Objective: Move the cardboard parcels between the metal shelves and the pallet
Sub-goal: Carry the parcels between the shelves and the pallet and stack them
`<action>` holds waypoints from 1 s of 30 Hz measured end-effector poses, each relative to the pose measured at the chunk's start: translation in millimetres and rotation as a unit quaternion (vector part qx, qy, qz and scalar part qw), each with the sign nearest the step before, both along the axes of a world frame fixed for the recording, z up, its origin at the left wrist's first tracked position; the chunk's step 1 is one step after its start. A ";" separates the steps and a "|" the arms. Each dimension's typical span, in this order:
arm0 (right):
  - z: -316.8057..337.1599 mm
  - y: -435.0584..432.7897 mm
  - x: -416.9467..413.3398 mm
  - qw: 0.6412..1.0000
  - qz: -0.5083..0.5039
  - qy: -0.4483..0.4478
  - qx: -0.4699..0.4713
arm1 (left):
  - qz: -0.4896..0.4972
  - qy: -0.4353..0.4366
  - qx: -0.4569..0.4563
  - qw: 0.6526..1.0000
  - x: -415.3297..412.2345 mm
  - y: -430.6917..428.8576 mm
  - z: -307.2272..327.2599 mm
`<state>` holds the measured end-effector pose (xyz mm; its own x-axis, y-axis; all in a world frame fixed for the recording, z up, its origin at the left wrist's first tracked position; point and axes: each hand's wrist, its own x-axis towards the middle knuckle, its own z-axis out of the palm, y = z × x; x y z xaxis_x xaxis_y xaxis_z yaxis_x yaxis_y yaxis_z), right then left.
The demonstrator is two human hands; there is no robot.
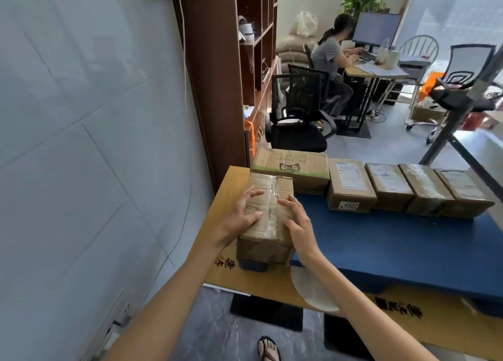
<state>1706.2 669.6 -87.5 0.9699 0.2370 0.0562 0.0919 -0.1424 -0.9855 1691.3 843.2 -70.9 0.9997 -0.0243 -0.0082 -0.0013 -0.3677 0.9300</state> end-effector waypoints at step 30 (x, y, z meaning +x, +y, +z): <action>-94.9 57.3 79.6 0.988 -0.028 -0.034 -0.145 | -0.069 0.007 0.057 0.996 94.0 55.2 -111.7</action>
